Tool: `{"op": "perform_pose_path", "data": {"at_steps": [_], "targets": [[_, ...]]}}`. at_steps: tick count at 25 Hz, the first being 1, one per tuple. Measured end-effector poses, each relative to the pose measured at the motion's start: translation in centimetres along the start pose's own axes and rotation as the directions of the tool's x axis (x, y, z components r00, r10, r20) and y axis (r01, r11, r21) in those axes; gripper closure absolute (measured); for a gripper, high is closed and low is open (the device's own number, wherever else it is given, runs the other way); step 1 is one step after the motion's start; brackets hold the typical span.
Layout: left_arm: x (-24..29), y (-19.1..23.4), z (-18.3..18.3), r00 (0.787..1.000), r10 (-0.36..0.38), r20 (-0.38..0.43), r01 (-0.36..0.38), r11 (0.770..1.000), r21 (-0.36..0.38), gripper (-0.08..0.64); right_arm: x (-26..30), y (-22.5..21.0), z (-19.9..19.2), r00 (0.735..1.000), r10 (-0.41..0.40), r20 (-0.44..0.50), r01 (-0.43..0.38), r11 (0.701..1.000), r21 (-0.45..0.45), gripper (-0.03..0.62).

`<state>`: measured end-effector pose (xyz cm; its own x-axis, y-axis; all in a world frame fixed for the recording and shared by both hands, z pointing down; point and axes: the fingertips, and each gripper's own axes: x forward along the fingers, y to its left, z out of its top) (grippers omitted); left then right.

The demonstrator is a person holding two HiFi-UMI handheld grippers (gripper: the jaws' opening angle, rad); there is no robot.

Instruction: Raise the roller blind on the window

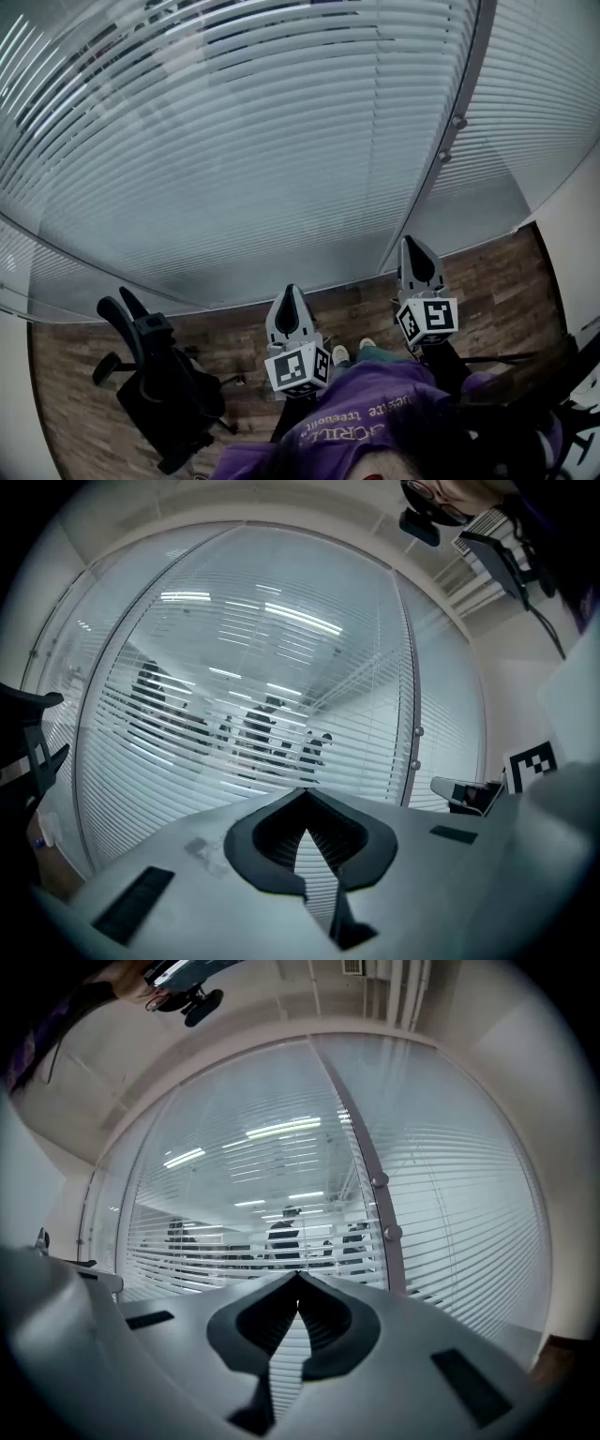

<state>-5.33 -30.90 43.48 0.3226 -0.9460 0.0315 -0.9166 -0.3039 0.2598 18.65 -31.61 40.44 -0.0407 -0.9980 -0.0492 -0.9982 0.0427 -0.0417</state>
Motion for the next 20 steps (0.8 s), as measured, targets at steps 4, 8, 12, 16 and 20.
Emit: {"op": "perform_pose_path", "data": {"at_steps": [4, 8, 12, 16, 20], "targets": [[0.3, 0.0, -0.6, 1.000, 0.019, -0.008, -0.019, 1.000, -0.006, 0.558, 0.0, -2.2, 0.5, 0.998, -0.060, 0.027, 0.062, 0.997, -0.048, 0.594], [1.0, -0.6, -0.6, 1.000, 0.014, -0.003, -0.014, 1.000, 0.001, 0.558, 0.7, -5.3, 1.9, 0.992, -0.105, 0.074, 0.109, 0.993, -0.055, 0.594], [1.4, -0.7, -0.3, 1.000, 0.010, 0.002, -0.010, 1.000, 0.002, 0.558, 2.0, -8.7, 3.8, 0.986, -0.119, 0.116, 0.124, 0.992, -0.038, 0.594], [1.8, -0.8, 0.9, 1.000, 0.000, 0.017, 0.000, 1.000, 0.011, 0.558, 3.3, -11.7, 8.0, 0.968, -0.137, 0.210, 0.150, 0.988, -0.046, 0.573], [2.3, -0.8, 0.6, 1.000, -0.008, 0.016, 0.008, 1.000, 0.011, 0.558, 5.2, -13.2, 12.7, 0.952, -0.108, 0.287, 0.159, 0.974, -0.161, 0.489]]}}
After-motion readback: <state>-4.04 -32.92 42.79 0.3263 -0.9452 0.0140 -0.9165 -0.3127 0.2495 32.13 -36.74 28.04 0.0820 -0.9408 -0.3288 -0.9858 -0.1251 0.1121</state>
